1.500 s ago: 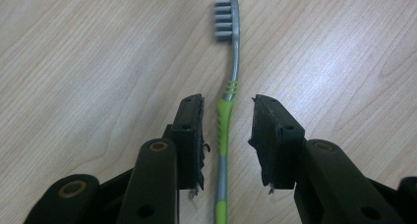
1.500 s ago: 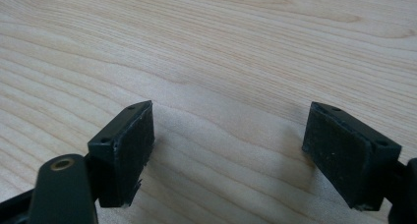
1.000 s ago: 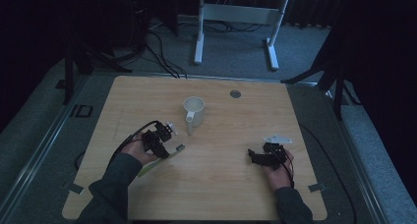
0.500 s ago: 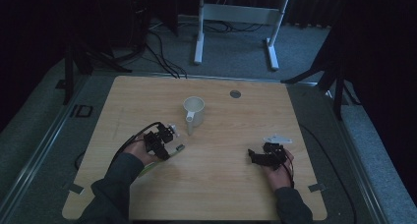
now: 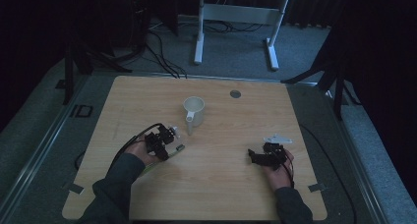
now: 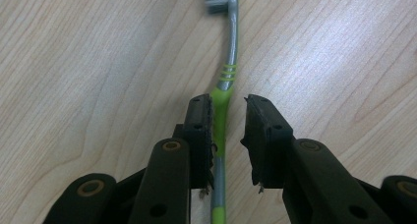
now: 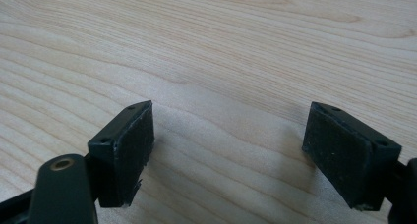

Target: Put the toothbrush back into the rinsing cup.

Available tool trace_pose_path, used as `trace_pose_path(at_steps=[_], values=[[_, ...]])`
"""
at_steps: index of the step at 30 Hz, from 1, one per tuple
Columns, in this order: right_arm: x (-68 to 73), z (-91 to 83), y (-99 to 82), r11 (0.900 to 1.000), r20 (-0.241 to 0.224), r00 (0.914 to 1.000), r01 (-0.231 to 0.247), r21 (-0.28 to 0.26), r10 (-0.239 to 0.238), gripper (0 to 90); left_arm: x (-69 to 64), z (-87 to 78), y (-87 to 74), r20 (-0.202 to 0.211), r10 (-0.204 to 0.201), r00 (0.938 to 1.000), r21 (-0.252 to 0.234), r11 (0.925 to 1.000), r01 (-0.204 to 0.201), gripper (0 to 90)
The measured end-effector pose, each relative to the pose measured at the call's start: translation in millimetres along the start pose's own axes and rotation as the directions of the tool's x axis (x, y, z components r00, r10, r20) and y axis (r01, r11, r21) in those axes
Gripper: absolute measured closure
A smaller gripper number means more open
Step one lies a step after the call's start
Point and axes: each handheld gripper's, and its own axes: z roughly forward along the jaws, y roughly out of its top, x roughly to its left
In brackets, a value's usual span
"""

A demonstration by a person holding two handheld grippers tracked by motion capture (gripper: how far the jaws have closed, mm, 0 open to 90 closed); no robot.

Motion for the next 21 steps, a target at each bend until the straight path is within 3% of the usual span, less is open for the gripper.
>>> trace_pose_path(at_steps=[21], values=[[-0.1,0.0,0.0,1.0,0.0,1.0,0.001,0.0,-0.001,19.1,1.3,10.4,4.1,-0.012,0.005,0.9999,0.046,0.9989,-0.005,73.2]])
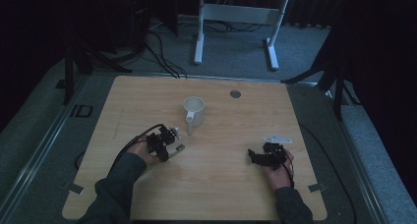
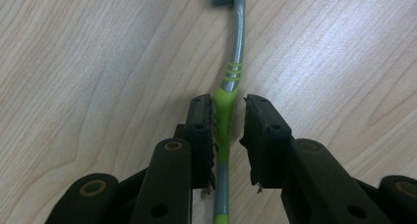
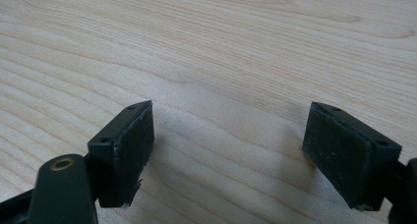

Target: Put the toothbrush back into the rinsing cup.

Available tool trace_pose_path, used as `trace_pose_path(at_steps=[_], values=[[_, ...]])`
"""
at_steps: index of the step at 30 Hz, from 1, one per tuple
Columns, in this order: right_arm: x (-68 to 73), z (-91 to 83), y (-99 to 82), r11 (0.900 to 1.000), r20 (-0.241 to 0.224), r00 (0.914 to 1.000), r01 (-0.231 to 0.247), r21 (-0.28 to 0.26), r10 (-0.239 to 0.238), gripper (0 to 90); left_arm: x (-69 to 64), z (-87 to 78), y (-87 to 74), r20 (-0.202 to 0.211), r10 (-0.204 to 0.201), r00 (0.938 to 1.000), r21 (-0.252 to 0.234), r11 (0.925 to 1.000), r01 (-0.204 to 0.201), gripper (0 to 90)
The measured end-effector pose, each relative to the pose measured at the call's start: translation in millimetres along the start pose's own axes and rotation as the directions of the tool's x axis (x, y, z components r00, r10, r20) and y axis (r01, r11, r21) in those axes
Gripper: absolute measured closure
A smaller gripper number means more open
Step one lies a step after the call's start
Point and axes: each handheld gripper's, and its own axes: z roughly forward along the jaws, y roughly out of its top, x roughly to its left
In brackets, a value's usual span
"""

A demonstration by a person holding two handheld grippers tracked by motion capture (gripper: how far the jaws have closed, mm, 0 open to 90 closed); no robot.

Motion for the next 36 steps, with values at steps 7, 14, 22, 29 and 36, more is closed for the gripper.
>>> trace_pose_path(at_steps=[7,14,22,29,36], values=[[0.0,0.0,0.0,1.0,0.0,1.0,-0.001,0.0,0.001,19.1,-0.4,4.9,1.9,-0.011,0.007,0.9999,0.017,0.9998,-0.007,74.8],[0.0,0.0,0.0,1.0,0.0,1.0,0.0,0.0,0.0,19.1,0.5,5.8,3.0,-0.014,0.017,0.9998,0.024,0.9996,-0.017,79.1],[0.0,0.0,0.0,1.0,0.0,1.0,0.001,0.0,-0.001,19.1,-0.7,5.6,3.0,-0.042,0.029,0.9987,0.02,0.9994,-0.028,80.7],[0.0,0.0,0.0,1.0,0.0,1.0,0.0,0.0,0.0,19.1,2.8,-2.3,-0.4,-0.025,0.009,0.9997,-0.019,0.9998,-0.01,80.9],[0.0,0.0,0.0,1.0,0.0,1.0,0.0,0.0,0.0,19.1,4.6,-7.5,-4.1,-0.018,-0.011,0.9998,-0.053,0.9985,0.01,80.9]])
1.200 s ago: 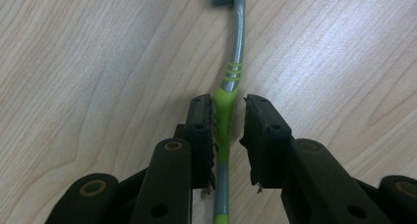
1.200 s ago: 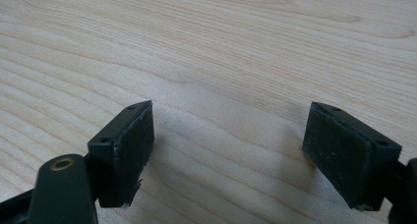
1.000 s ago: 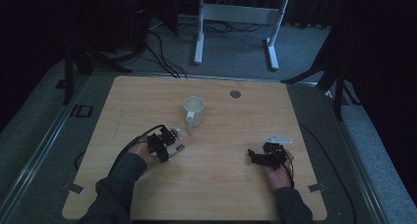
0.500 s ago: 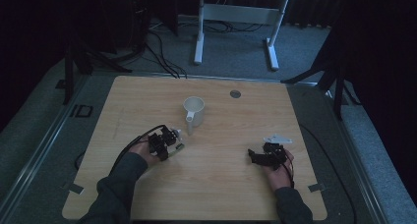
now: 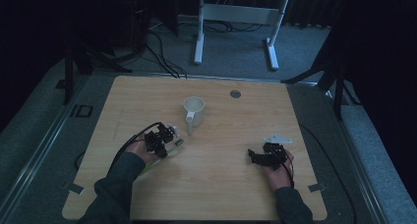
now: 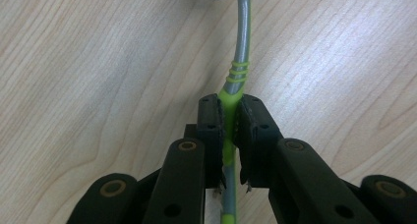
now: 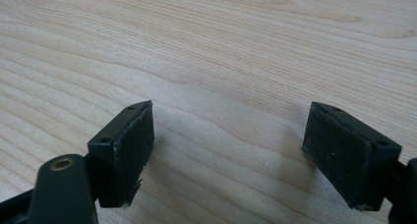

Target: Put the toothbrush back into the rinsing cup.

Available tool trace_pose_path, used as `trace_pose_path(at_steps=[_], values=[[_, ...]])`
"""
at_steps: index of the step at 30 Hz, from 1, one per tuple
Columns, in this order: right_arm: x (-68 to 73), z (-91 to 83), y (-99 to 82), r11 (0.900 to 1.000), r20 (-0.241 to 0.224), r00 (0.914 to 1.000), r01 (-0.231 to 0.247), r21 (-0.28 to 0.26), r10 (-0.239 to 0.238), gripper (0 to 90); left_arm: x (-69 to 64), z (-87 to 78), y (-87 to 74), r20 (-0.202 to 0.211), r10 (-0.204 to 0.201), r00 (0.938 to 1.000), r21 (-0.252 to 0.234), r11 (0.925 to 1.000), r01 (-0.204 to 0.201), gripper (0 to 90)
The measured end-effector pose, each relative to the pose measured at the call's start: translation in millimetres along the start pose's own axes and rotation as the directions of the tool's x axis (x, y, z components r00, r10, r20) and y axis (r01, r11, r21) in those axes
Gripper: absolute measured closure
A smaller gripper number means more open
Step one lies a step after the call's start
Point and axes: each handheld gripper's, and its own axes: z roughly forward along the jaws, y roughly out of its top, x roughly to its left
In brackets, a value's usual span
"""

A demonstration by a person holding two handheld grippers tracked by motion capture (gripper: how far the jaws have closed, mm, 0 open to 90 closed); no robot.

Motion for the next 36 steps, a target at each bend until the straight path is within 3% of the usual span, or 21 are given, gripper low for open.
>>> trace_pose_path(at_steps=[13,36], values=[[0.0,-0.1,0.0,1.0,0.0,1.0,0.0,0.001,0.0,19.1,4.9,-9.7,-5.0,0.029,-0.043,0.9986,-0.05,0.9978,0.044,80.9],[0.0,0.0,0.0,1.0,0.0,1.0,0.0,0.0,0.0,19.1,7.8,-28.8,-11.0,0.025,-0.087,0.9959,-0.138,0.9864,0.089,81.0]])
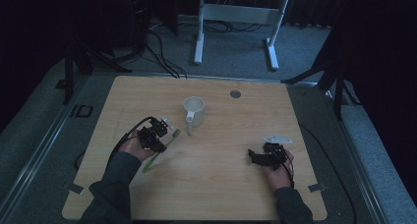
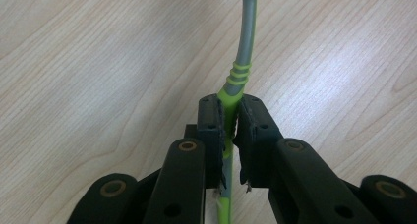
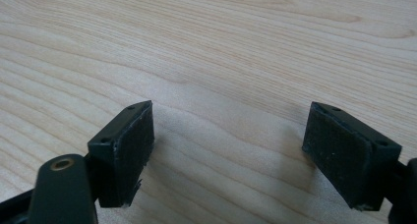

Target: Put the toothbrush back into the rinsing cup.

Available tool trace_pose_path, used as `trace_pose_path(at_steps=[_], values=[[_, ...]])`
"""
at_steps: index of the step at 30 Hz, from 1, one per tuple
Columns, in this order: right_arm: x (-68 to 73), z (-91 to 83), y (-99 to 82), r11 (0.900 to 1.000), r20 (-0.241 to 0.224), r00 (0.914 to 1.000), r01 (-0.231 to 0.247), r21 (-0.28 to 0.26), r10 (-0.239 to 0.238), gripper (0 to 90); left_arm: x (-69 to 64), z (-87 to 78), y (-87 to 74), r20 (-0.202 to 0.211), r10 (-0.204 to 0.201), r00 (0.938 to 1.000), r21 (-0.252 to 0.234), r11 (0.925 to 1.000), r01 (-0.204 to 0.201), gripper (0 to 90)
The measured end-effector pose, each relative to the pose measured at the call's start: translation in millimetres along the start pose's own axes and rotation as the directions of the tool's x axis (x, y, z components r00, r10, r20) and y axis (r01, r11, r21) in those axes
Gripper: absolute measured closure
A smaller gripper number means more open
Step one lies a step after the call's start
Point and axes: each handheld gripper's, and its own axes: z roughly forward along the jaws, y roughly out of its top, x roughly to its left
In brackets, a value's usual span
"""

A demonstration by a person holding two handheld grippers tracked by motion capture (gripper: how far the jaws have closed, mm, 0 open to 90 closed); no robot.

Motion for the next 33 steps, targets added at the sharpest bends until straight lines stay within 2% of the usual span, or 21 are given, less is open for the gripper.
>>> trace_pose_path(at_steps=[13,22,33], values=[[0.3,0.0,0.1,1.0,0.0,1.0,-0.004,0.0,0.004,19.1,5.5,-16.2,-3.5,0.021,-0.04,0.999,-0.091,0.995,0.041,81.0],[0.2,0.0,0.1,1.0,-0.001,1.0,-0.004,-0.001,0.004,19.1,8.8,-23.1,-3.7,0.03,-0.054,0.9981,-0.128,0.9901,0.057,81.0],[0.2,0.0,0.1,1.0,0.0,1.0,-0.003,-0.001,0.003,19.1,9.0,-29.9,-4.0,0.008,-0.07,0.9975,-0.197,0.9778,0.07,81.0]])
